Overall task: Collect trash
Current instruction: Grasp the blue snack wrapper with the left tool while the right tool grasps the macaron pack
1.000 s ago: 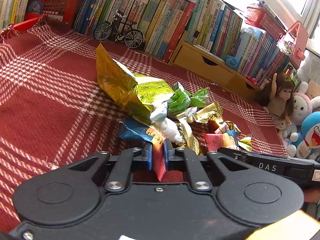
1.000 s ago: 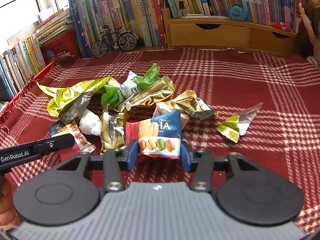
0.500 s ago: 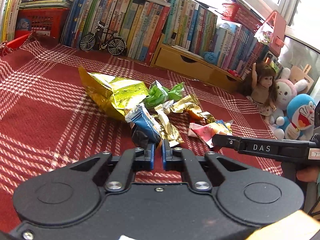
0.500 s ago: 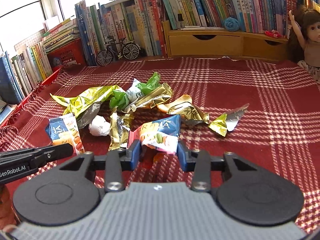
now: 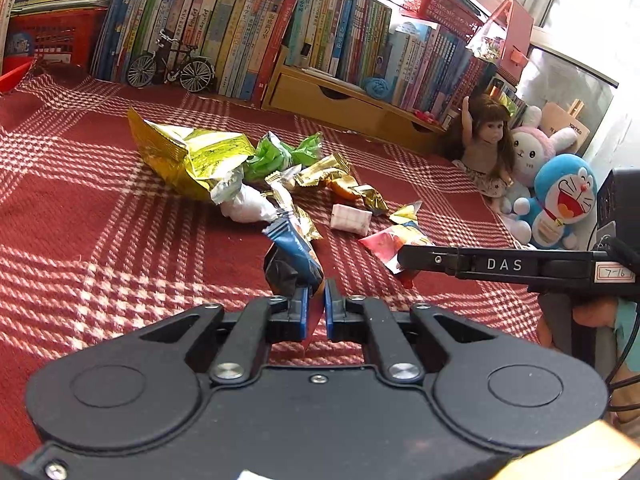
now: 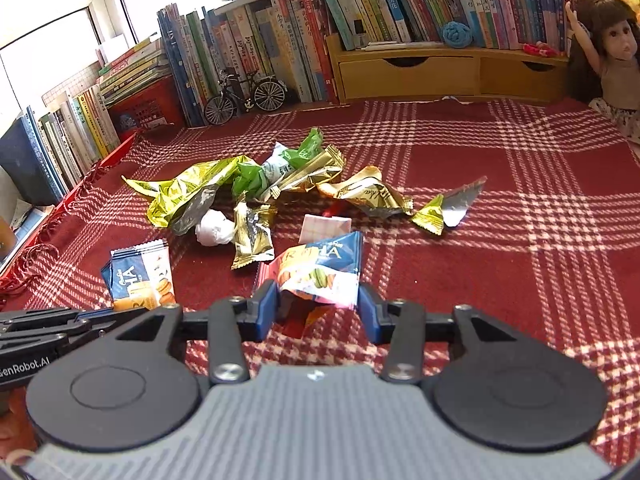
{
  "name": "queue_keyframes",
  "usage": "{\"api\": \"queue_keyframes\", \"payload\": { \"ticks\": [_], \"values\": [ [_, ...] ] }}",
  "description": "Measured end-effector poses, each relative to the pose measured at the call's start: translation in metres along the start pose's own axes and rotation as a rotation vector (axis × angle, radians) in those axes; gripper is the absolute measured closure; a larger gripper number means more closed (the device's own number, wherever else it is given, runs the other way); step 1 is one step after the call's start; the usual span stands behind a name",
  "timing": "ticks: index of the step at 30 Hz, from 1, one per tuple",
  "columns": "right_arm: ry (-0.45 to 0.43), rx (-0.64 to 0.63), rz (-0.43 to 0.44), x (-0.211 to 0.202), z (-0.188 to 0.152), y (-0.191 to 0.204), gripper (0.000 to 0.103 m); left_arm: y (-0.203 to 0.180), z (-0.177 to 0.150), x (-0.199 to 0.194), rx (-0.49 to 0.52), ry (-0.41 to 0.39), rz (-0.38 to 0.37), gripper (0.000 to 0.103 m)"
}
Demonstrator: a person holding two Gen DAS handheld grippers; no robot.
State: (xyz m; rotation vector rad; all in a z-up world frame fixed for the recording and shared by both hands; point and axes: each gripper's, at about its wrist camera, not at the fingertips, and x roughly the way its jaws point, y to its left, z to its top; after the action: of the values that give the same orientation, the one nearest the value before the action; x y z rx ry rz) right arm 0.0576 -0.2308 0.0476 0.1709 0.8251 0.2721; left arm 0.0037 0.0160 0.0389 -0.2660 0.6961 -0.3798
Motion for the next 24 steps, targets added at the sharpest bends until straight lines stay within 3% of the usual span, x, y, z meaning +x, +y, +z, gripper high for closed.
{"api": "queue_keyframes", "payload": {
  "ticks": [16, 19, 24],
  "values": [
    [0.008, -0.033, -0.085, 0.008, 0.0, -0.004, 0.026, -0.002, -0.006, 0.01, 0.02, 0.016, 0.037, 0.09],
    [0.035, -0.064, -0.082, 0.019, 0.006, -0.002, 0.017, -0.004, -0.006, 0.012, 0.019, 0.016, 0.039, 0.086],
    [0.074, -0.154, -0.088, 0.034, 0.007, 0.01, 0.018, -0.003, -0.006, 0.014, 0.024, 0.019, 0.041, 0.084]
  ]
}}
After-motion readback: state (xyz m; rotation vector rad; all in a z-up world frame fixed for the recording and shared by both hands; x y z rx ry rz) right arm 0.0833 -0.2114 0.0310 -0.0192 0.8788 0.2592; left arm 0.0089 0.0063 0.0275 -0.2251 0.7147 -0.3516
